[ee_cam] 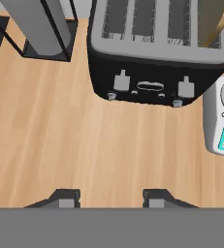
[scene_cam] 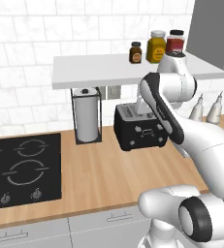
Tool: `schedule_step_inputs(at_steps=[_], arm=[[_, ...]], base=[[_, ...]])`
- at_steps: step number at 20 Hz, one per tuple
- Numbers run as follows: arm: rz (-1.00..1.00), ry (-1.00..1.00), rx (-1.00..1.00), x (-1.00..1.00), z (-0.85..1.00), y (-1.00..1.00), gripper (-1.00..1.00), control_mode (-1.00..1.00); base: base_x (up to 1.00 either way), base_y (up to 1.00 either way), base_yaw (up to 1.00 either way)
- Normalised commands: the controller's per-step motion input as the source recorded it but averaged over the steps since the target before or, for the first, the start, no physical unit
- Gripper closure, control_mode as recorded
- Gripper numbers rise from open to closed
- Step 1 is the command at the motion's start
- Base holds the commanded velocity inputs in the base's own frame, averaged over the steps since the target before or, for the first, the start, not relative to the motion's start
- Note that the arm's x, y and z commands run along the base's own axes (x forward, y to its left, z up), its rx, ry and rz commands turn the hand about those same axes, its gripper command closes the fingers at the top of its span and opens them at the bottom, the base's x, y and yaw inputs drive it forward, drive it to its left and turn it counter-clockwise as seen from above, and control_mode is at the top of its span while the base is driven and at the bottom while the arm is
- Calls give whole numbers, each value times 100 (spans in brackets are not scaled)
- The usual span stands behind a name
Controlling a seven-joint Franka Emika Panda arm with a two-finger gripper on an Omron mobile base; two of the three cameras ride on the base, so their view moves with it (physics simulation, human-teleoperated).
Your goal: Start the toaster. Once the lever pops up, take the bread to the plate on the dining counter.
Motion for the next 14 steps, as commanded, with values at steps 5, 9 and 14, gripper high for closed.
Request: schedule_step_inputs(at_steps=[5, 9, 14], arm=[[0, -3, 1, 1, -18, -20, -100, -100], [0, -3, 0, 1, -25, -36, -100, -100], [-3, 0, 0, 61, -41, -46, -100, -100]], base=[[0, 0, 0], [0, 0, 0], [0, 0, 0]])
